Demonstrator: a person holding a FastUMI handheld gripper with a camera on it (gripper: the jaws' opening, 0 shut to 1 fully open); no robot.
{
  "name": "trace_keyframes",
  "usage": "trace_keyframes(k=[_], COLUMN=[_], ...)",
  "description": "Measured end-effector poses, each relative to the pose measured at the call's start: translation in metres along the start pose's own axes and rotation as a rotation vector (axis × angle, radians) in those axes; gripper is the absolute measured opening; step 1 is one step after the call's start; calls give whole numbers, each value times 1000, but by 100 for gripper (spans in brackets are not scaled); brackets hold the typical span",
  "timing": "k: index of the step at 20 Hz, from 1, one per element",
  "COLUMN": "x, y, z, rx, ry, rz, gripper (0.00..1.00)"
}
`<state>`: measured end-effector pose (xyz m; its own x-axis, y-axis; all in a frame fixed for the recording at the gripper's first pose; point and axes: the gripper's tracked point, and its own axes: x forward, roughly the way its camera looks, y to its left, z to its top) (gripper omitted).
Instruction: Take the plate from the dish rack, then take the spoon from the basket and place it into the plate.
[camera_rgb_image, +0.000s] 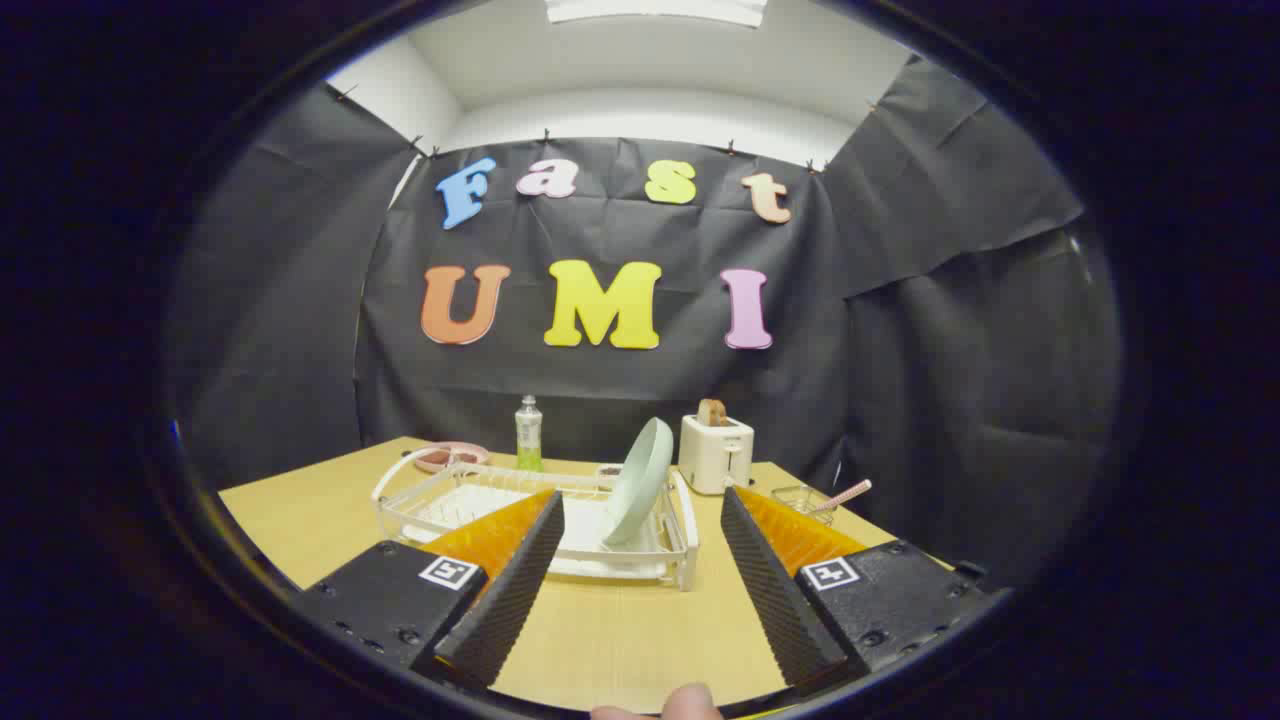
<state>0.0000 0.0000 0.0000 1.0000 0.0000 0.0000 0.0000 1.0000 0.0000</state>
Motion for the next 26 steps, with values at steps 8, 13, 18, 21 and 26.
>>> trace_keyframes(k=[8,13,18,21,26], x=[2,2,4,9,21], y=[27,33,38,32,8], z=[-13,-9,-12,-16,-19], rx=[15,18,27,71,43], ry=[63,39,36,42,74], rz=[46,52,81,95,61], gripper=[100,100,100,100,100])
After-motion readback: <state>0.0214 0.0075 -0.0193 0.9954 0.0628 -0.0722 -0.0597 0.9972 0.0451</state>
